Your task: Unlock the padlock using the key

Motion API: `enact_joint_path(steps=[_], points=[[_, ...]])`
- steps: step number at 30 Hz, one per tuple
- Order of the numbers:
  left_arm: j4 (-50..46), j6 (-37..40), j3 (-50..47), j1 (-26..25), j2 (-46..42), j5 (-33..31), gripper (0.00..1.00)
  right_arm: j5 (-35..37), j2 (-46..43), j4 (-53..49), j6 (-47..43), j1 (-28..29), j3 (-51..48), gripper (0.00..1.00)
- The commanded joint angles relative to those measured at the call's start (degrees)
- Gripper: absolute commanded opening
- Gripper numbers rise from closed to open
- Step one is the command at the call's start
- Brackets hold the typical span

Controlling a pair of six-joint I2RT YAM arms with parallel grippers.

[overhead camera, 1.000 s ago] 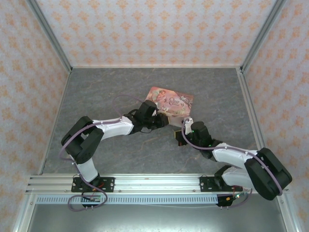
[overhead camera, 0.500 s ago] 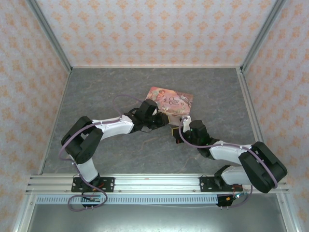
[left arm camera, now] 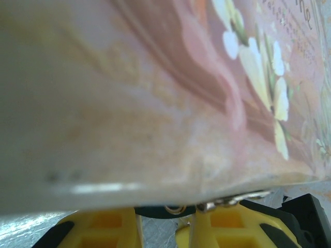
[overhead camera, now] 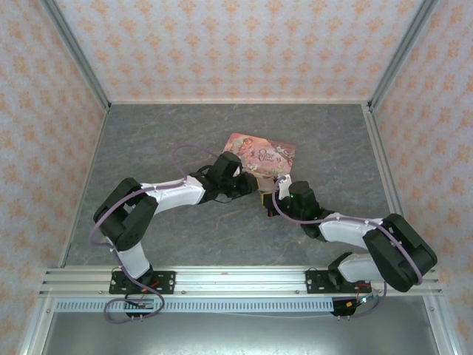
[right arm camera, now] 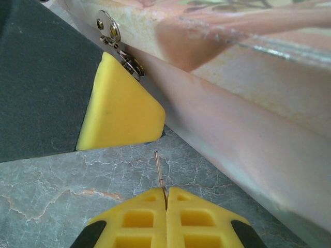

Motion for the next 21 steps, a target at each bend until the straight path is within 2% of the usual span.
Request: enact_joint_path(steps=[1,21], points=[[0.9,-1.6,2.4,-0.4,-2.2,2.0,0.11,-0.5,0.8,3.3,-0.9,0.4,1.3,0.0],[0.8,-1.8,2.4,-0.5,-2.1,1.8,0.11,0.0,2.4,6.8,0.1,0.4,1.1,0.0]])
